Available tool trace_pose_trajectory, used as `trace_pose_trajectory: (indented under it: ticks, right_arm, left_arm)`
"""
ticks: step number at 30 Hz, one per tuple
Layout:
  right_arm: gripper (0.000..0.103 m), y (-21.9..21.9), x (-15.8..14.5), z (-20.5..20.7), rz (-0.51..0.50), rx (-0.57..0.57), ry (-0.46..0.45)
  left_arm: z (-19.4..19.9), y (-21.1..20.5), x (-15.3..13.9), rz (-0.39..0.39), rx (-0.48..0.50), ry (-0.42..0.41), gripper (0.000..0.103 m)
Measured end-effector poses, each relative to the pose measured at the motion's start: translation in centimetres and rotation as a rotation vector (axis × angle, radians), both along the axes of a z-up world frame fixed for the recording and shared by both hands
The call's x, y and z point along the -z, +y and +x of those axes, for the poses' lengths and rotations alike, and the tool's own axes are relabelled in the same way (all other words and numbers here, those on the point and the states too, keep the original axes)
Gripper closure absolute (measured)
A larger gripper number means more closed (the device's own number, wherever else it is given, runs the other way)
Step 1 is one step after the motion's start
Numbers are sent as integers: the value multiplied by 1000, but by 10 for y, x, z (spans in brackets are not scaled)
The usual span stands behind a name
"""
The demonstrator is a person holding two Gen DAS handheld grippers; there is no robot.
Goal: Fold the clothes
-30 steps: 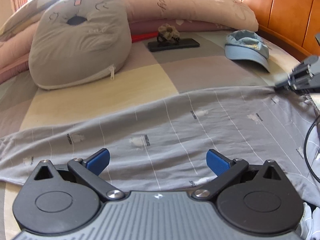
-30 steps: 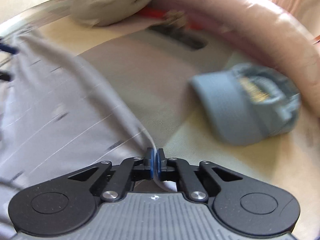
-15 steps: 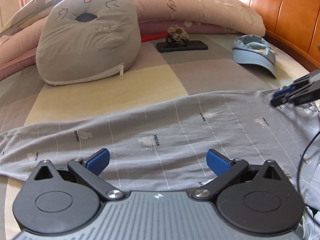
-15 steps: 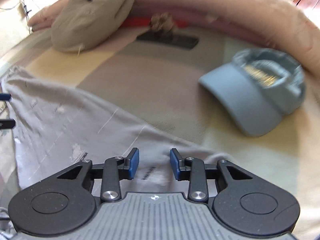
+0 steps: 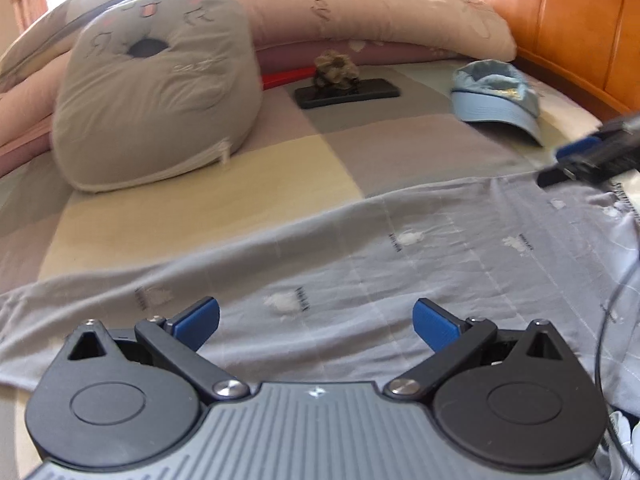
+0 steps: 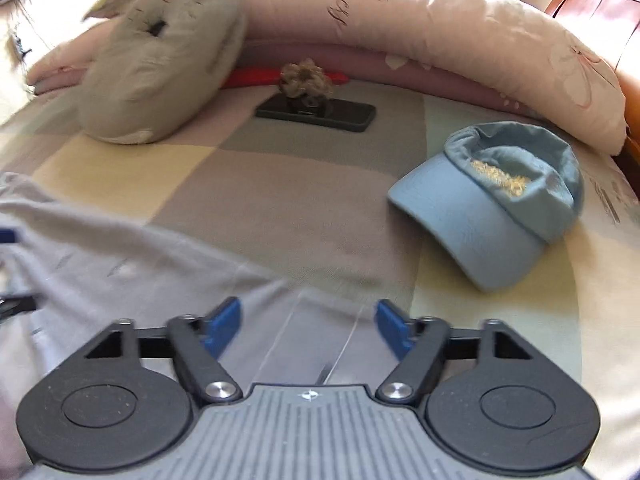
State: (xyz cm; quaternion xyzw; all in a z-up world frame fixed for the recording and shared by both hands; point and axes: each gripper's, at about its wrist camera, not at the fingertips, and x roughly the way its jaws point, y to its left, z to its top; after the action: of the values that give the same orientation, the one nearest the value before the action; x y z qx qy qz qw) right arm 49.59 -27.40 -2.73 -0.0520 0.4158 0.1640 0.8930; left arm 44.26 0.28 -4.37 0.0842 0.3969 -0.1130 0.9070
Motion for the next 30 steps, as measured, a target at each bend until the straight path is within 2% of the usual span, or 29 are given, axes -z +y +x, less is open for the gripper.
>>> trace_pose_trajectory:
  ticks: [3, 5, 8, 10, 13, 16, 18, 22, 26, 28, 30]
  right_arm:
    - [14, 2, 2, -32, 46, 20, 30]
    - [14, 5, 10, -48, 70, 46, 67]
    - [14, 11, 26, -62, 119, 82, 131]
    - [9, 14, 31, -70, 126, 88, 128]
    - [8, 19, 28, -66, 110, 79, 132]
    - [9, 24, 19, -56, 115, 71, 114]
    - [9, 32, 13, -49, 119, 60, 99]
    - [9, 59, 0, -40, 130, -8, 76]
    - [9, 87, -14, -29, 131, -100, 37]
    - [11, 103, -18, -17, 126, -153, 27]
    - [15, 122, -20, -3, 125, -210, 8]
  left_arm:
    - [6, -7, 14, 13, 20, 28, 1]
    - [4, -6, 23, 10, 3, 78, 1]
    - [-6, 7, 20, -17, -2, 93, 1]
    - [-14, 16, 17, -36, -4, 99, 1]
    - [-25, 29, 13, -64, -7, 109, 1]
    - [-15, 45, 1, -11, -52, 18, 1]
    - [-1, 57, -1, -6, -91, -6, 1]
    - [12, 80, 16, -46, -183, 51, 1]
    - [-10, 91, 24, -75, -176, 63, 1]
    - [-18, 98, 18, -101, -148, 41, 1]
    - [-22, 108, 14, -83, -149, -16, 1]
